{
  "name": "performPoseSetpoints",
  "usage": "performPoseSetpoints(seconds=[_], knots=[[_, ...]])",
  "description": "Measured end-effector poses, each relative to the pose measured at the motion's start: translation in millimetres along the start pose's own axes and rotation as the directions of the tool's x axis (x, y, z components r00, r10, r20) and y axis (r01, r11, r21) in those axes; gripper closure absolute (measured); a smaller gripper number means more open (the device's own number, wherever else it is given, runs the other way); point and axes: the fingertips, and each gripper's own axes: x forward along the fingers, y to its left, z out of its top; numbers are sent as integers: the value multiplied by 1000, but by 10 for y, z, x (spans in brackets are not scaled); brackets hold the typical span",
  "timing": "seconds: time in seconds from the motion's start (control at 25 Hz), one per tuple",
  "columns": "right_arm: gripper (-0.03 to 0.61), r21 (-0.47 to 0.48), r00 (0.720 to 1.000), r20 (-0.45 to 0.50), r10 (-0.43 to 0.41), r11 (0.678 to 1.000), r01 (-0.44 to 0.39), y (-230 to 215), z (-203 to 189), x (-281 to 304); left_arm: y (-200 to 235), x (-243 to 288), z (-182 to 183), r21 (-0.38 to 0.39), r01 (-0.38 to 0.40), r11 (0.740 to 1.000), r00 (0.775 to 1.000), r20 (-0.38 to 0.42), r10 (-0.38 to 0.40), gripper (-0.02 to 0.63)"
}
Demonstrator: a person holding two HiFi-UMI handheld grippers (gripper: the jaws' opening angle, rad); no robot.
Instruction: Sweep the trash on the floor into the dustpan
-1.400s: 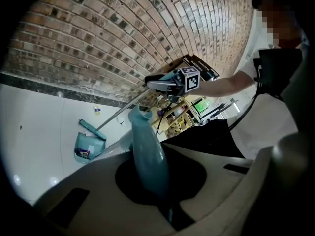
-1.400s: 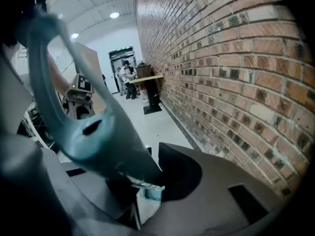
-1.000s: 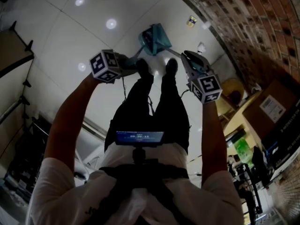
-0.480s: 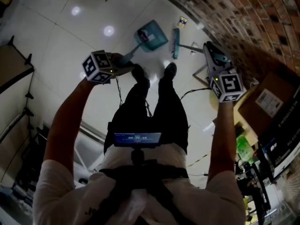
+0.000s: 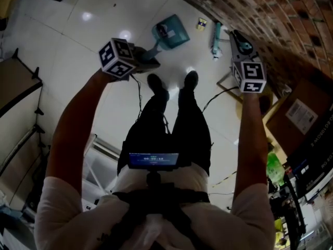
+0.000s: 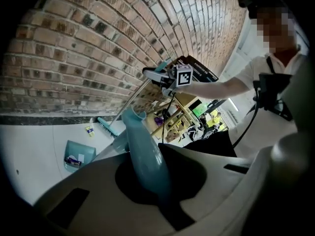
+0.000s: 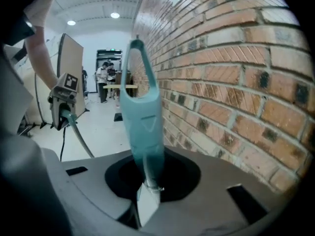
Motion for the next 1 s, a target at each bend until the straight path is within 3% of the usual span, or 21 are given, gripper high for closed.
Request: performPoseSetpoints(seconds=[0.2,0.36,0.56,0.68,0.88,1.0], knots=[[531,242,993,-83,-89,964,107,60,-716,66,32,37,-78,-38,36,999,997,-63,-38,614],[532,284,995,-69,-75,955,92,114,-758,30,115,10,-237,-43,31,999,990,-137,-36,614],[532,196,996,-51,78,978,-67,306,-547,202,223,-34,-287,-37,17,999,983,-180,-23,614],[531,117,978,-56,199,974,-192,582,-445,210,225,-17,-276,-27,25,999,981,-192,-29,614],[531,65,901,-13,434,899,-433,1090,-210,-11,229,-16,-264,-14,32,999,980,-197,-34,614],[531,86,875,-20,484,873,-480,1204,-195,-110,215,-24,-281,-17,37,999,979,-200,-39,614]])
